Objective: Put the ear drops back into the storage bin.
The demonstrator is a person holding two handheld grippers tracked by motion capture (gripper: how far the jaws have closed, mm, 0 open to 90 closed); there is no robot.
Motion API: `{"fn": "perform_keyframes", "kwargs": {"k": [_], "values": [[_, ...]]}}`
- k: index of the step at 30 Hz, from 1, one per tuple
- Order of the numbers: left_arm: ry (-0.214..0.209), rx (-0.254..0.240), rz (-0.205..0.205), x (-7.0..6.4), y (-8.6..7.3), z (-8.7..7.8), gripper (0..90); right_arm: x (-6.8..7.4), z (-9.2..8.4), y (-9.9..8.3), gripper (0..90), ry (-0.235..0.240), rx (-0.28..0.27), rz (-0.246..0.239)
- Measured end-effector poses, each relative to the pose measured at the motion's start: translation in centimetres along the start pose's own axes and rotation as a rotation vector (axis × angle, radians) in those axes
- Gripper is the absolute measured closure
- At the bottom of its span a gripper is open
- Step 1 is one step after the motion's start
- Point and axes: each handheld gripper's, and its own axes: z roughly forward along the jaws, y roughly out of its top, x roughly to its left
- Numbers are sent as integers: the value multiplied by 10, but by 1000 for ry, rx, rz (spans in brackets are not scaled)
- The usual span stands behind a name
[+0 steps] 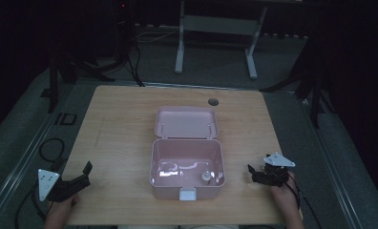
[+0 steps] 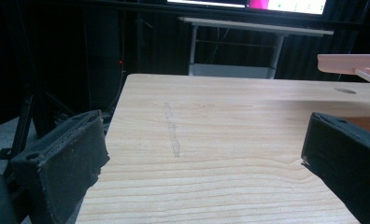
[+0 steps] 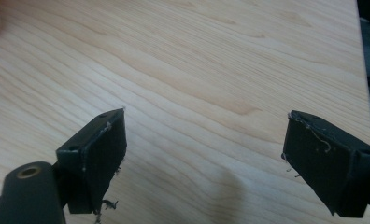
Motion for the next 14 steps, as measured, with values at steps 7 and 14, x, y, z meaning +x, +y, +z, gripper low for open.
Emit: {"fn": "perform_keyframes", "kwargs": {"k": [7, 14], "values": [[-1, 0, 0, 0, 0, 0, 4, 1, 0, -2, 132, -47, -8, 22], [-2, 0, -1, 0, 0, 0, 4, 0, 1, -3, 131, -51, -13, 33]]}}
